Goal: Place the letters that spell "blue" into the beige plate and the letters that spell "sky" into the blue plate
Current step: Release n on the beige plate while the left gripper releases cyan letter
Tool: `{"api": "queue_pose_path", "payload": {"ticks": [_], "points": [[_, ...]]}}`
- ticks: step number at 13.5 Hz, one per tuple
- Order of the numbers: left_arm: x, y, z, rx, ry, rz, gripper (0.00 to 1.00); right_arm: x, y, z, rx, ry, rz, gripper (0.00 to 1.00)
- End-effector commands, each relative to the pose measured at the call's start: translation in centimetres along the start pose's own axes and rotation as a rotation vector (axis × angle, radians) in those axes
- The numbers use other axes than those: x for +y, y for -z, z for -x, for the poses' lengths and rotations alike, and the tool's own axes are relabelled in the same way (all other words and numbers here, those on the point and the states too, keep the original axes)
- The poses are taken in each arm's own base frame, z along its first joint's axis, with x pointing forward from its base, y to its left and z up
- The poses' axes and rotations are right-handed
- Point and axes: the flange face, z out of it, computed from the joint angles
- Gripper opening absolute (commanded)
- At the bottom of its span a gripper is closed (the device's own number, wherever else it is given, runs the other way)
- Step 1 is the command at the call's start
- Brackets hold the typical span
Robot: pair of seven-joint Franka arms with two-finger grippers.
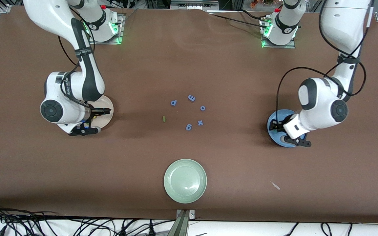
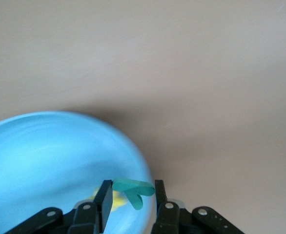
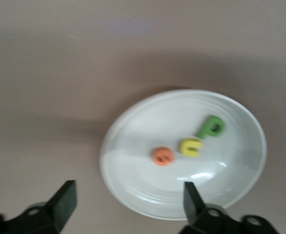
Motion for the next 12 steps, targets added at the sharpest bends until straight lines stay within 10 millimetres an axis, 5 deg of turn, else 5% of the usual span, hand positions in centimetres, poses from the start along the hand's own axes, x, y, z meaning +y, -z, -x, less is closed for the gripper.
{"api": "queue_pose_path", "payload": {"ticks": [1, 2, 4, 8, 12], "points": [[-3.8, 1.5, 2.1, -0.008, -0.105, -0.039, 0.45, -3.8, 1.8, -0.4, 0.028, 0.045, -0.031, 1.0], [-4.3, 1.4, 2.3, -0.011, -0.104, -0.039, 0.55, -5.5, 2.0, -0.4, 0.035, 0.061, -0.055, 1.0], [-4.3, 1.0, 2.7, -0.019, -0.087, -0.036, 1.0, -8.8, 2.1, -0.4, 0.075, 0.049, -0.068, 1.0], [-3.0, 2.4, 7.0, -0.022, -0.081, -0.014, 1.0, -15.4, 0.3, -0.2, 0.129, -0.037, -0.043, 1.0], [-3.0, 9.1, 9.4, 0.09, -0.079, -0.016, 1.0, -20.7, -2.4, -0.2, 0.207, -0.053, -0.05, 1.0]]}}
